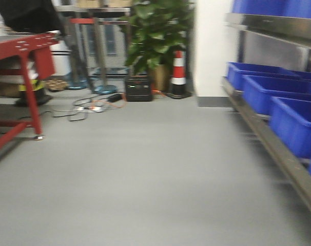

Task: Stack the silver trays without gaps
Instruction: 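Hold the tray in both grippers while driving to the other shelf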

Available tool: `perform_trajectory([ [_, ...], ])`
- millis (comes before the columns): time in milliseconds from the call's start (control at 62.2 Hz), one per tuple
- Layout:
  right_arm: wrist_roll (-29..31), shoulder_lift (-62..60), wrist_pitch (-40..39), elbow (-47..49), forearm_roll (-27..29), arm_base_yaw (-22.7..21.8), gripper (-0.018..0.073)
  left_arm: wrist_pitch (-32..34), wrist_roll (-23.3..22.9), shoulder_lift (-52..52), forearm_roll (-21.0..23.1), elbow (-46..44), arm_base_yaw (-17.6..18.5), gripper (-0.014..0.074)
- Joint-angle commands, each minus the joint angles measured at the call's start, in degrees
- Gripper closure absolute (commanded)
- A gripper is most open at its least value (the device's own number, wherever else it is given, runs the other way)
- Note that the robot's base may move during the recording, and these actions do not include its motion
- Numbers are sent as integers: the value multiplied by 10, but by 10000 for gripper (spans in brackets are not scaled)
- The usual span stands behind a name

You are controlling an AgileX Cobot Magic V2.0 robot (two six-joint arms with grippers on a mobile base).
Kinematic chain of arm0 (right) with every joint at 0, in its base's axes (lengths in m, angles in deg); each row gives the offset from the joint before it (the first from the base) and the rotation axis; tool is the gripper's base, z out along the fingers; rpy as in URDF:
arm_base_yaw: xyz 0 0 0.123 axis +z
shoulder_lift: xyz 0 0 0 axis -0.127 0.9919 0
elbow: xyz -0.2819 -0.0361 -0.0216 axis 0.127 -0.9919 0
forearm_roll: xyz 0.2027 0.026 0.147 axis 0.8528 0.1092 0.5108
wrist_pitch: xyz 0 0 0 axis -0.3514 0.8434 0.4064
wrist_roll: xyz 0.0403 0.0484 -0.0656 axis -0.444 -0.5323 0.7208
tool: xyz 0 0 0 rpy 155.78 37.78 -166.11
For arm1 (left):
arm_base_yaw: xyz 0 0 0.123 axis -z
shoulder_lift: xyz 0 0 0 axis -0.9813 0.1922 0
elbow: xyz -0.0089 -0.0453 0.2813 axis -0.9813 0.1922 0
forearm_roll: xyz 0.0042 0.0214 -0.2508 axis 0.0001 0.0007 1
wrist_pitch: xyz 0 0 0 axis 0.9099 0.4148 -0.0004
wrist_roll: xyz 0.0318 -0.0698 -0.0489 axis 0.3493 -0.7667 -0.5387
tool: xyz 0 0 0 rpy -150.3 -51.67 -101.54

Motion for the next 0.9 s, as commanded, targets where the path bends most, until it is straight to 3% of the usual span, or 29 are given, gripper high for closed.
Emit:
perform_trajectory([
  [0, 10, -9, -15, 2, -11, 1, 627, 25, -3, -7, 1, -4, 1, 606],
  [884, 10, -9, -17, 2, -11, 1, 627, 25, -3, -7, 1, -4, 1, 606],
])
